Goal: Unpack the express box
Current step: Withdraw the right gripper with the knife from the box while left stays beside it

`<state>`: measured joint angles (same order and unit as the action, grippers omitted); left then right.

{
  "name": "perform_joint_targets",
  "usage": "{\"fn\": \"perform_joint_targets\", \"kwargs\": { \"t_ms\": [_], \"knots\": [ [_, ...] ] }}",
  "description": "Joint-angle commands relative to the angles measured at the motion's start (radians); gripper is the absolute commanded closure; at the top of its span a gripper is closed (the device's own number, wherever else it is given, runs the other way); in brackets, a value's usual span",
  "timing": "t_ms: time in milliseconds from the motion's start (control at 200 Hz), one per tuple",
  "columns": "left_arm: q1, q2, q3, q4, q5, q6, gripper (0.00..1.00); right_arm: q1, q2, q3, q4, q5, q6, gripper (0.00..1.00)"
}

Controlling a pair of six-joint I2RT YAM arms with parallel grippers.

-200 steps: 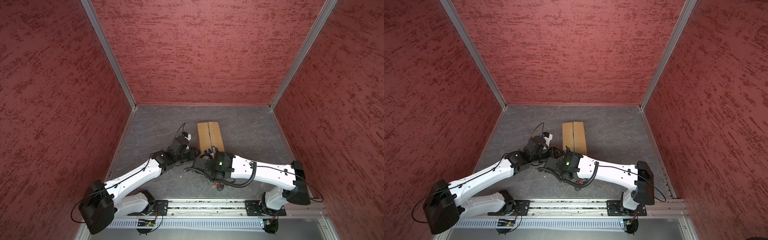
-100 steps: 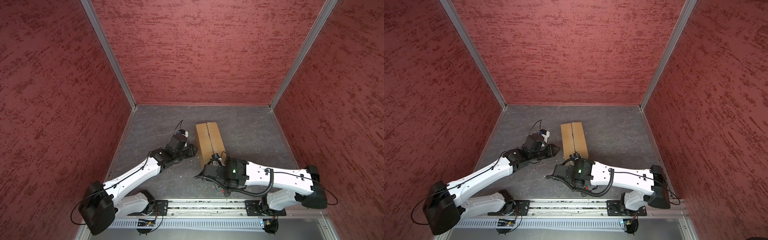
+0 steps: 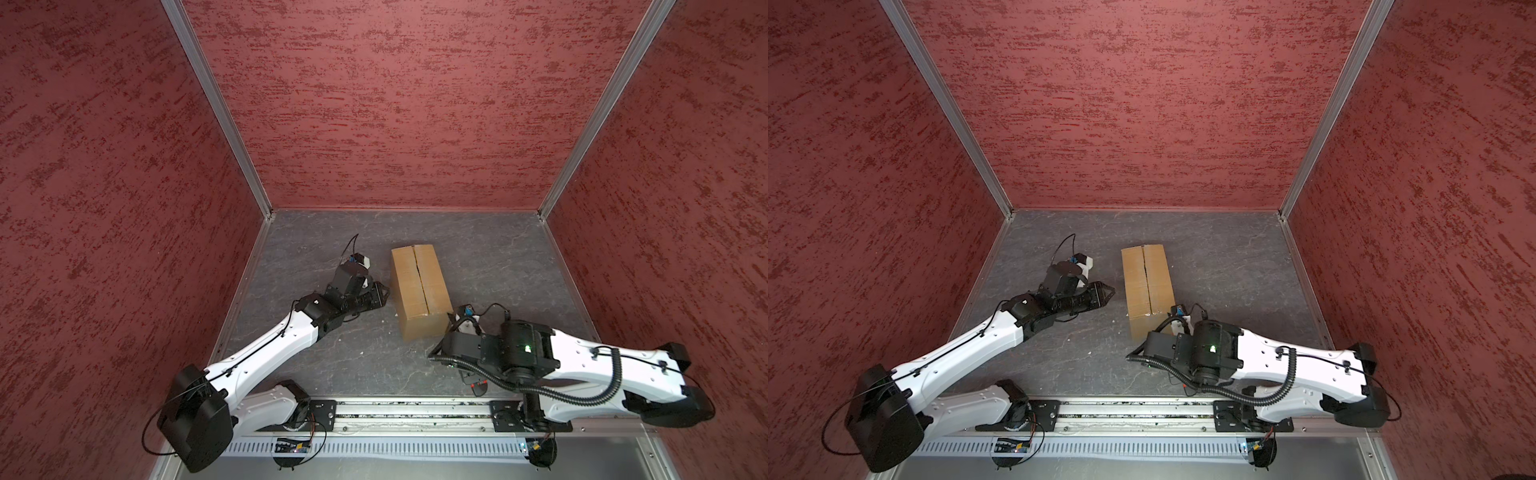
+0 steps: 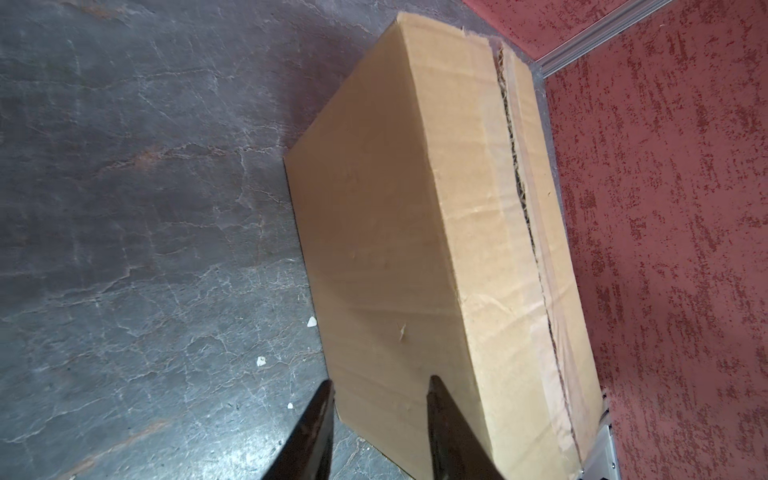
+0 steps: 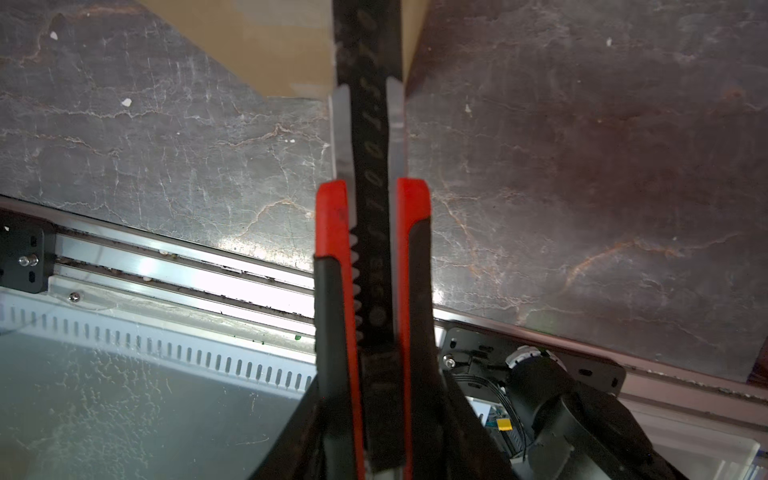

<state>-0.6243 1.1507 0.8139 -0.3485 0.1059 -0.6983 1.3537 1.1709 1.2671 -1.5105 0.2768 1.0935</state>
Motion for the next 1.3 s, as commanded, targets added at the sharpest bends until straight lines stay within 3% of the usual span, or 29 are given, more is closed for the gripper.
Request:
{"fn": "perform_joint_targets", "kwargs": {
  "t_ms": [0, 215, 636, 1172, 1293],
  "knots": [
    [0.011, 0.002, 0.030, 0.002, 0.024, 0.031, 0.62, -0.089, -0.054, -0.008, -0.041, 0.105, 0.024, 1.00],
    [0.017, 0.011, 0.039, -0.003, 0.057, 0.053, 0.59, -0.439, -0.114, -0.123, 0.194, 0.073, -0.261, 1.00],
    [0.021, 0.032, 0.141, -0.057, 0.077, 0.085, 0.48, -0.826, 0.013, -0.246, 0.567, -0.030, -0.567, 1.00],
    [0.047, 0.228, 0.352, -0.054, 0.170, 0.199, 0.10, -1.018, 0.250, -0.299, 0.791, -0.072, -0.707, 1.00],
    [0.059, 0.263, 0.400, -0.061, 0.188, 0.235, 0.06, -1.050, 0.309, -0.298, 0.841, -0.093, -0.747, 1.00]
  ]
}}
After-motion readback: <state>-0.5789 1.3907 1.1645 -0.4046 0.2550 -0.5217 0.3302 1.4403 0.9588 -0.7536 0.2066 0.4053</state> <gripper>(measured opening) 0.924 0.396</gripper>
